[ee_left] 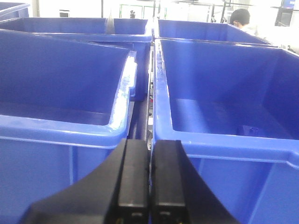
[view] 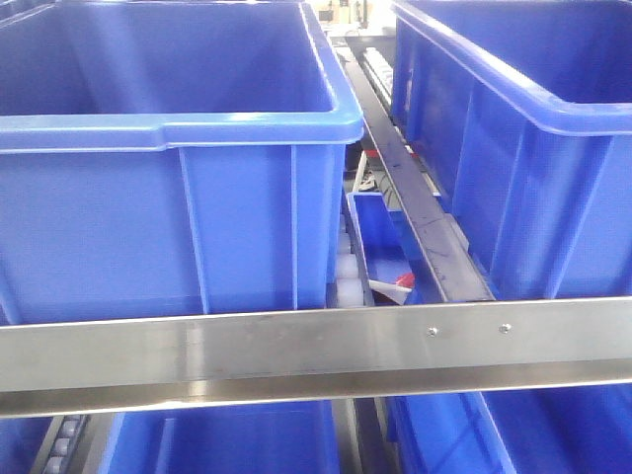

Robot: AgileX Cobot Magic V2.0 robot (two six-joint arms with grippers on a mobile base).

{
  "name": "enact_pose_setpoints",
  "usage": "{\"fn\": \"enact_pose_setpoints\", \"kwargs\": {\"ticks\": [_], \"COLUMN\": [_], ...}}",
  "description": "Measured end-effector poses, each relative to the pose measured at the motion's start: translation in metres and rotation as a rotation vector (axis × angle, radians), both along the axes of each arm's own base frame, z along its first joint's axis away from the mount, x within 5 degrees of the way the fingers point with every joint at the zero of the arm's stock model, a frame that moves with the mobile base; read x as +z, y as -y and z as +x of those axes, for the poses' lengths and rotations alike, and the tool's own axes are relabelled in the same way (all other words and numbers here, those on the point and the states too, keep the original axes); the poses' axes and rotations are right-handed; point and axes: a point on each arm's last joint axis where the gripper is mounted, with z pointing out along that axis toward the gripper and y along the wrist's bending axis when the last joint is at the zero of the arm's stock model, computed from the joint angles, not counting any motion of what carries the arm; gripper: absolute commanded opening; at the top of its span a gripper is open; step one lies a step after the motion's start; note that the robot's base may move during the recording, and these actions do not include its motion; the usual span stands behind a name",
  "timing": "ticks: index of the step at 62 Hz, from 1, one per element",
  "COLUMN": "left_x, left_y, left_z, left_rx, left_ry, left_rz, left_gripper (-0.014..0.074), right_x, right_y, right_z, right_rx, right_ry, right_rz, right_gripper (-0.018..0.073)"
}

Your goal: Pick and sort blue part to right shelf

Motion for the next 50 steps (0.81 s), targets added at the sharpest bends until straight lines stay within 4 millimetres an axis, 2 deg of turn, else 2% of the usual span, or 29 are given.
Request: {"fn": "enact_pose_setpoints", "kwargs": {"ticks": [10,22,27,50], "left_x": [0.0,0.0,0.0,0.0], "left_y": [0.0,0.0,0.0,0.0], "left_z": [0.0,0.0,0.0,0.0], "left_rx": [0.0,0.0,0.0,0.0], "left_ry": [0.0,0.0,0.0,0.0], "left_rz": [0.0,0.0,0.0,0.0], "left_gripper": [0.0125,0.0125,0.0125,0.0125], "right_x": [-0.038,-0.07,-0.084,-0.091], "right_y": [-0.004,-0.003,-0.002,-0.003], "right_z": [-0.004,-0.019,-0.019,-0.019], "right_rx": [0.044,0.04,0.037,0.039], "right_ry": [-0.016,0.121,0.127,0.083], "right_rz": [-0.007,-0.003,0.0,0.01], "right_gripper": [0.0034,0.0034,0.0034,0.0034]}}
